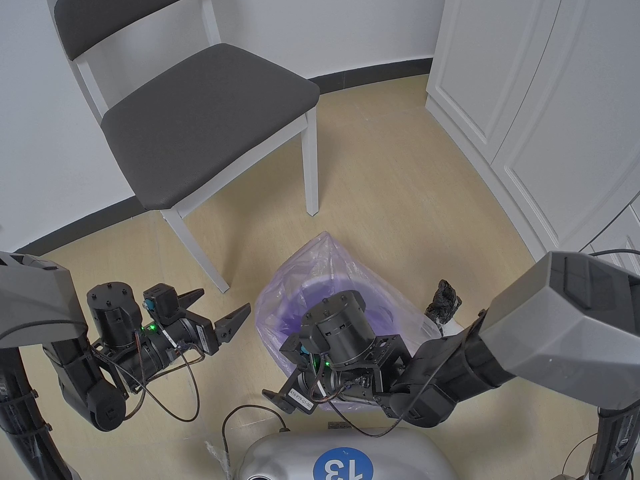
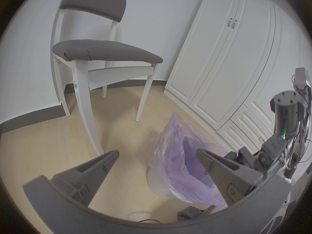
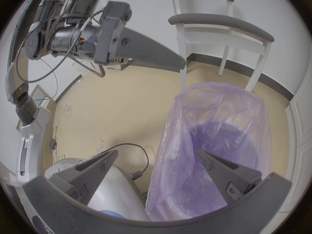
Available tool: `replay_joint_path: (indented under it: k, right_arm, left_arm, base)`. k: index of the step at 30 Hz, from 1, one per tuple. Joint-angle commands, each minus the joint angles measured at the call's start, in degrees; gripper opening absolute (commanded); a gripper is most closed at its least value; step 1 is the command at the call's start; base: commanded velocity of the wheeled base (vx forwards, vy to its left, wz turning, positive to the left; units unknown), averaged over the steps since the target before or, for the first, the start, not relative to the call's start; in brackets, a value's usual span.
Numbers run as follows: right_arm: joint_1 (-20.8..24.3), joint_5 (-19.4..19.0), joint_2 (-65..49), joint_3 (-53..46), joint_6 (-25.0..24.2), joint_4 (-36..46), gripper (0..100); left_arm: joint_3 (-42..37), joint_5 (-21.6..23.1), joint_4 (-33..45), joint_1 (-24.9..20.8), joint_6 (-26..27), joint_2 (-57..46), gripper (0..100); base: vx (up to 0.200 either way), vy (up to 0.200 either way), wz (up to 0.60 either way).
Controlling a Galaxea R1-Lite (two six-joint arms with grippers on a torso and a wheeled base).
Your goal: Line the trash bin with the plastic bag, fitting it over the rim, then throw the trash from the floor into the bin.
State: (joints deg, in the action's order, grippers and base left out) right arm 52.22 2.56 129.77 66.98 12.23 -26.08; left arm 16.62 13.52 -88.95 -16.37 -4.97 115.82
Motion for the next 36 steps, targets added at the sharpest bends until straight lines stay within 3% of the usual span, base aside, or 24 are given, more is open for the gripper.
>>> replay_joint_path:
  k: [1, 36]
  right_arm:
    - [-0.3, 0.0, 2.5, 1.1, 0.3, -0.1, 0]
    - [7.7, 1.5, 0.9, 0.3, -0.3, -0.8, 0]
  left_arm:
    - [-0.1, 0.0, -1.0, 0.0, 0.0, -1.1, 100]
    - [-0.1, 0.2, -1.0, 0.7, 0.0, -2.8, 100]
  base:
    - [0.000, 0.000, 0.00]
    - [0.000, 0.000, 0.00]
